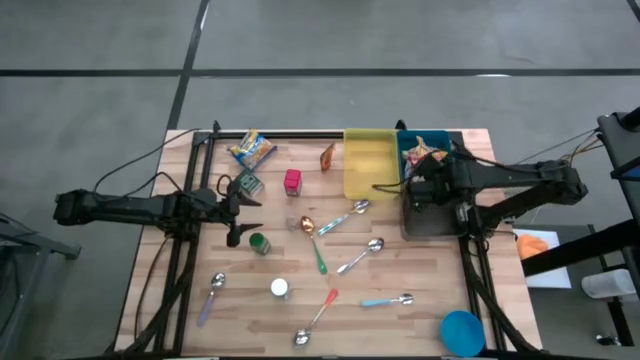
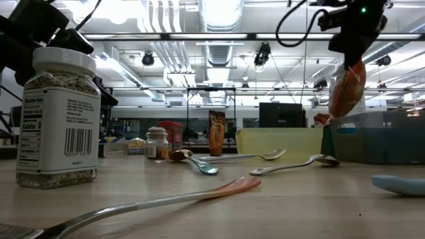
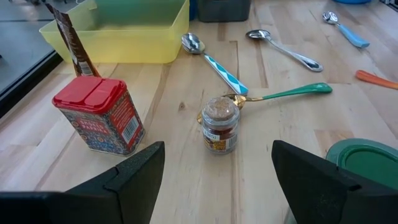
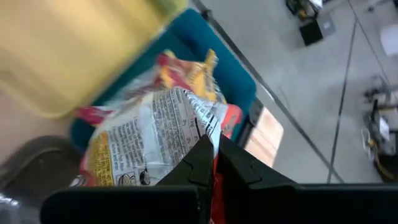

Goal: Pick & Place Food Item
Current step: Put the orange noodle pack into the blue bin

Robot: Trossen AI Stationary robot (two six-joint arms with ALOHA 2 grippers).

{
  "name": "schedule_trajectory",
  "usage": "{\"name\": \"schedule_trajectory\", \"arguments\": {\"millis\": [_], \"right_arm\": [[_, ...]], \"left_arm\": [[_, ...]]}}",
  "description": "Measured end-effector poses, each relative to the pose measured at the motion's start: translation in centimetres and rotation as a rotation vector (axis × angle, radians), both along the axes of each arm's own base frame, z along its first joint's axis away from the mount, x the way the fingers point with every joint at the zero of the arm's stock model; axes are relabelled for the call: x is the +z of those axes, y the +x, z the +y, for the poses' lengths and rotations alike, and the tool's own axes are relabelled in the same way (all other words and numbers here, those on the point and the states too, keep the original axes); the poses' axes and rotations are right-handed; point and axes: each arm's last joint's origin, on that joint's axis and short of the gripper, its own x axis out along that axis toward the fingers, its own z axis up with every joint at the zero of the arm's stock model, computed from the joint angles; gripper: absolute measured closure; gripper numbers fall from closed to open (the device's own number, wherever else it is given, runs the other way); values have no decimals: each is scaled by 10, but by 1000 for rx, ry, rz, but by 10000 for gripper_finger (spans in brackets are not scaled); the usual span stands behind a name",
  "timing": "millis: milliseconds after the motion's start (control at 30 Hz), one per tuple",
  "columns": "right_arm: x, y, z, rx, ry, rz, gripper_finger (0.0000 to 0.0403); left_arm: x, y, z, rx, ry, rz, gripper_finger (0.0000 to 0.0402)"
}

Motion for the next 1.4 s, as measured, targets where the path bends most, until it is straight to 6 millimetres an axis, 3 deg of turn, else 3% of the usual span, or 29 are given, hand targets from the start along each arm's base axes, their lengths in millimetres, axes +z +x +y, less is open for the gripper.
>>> {"name": "schedule_trajectory", "arguments": {"millis": [200,367,667,1200,1300,1400], "right_arm": [[-10,-23,-18,-132,-1,3,392],[-26,-29,-25,-194,8,50,392],[-57,-22,-30,-154,-38,74,392],[-76,-15,-39,-142,63,1,391],[-75,-16,-40,-162,58,-15,371],[-74,-17,-41,-192,22,-44,326]], "left_arm": [[0,0,0,0,0,0,101],[0,0,0,-1,2,1,101],[0,0,0,-1,2,4,101],[0,0,0,-1,1,4,101],[0,0,0,0,0,4,101],[0,0,0,1,0,4,101]]}}
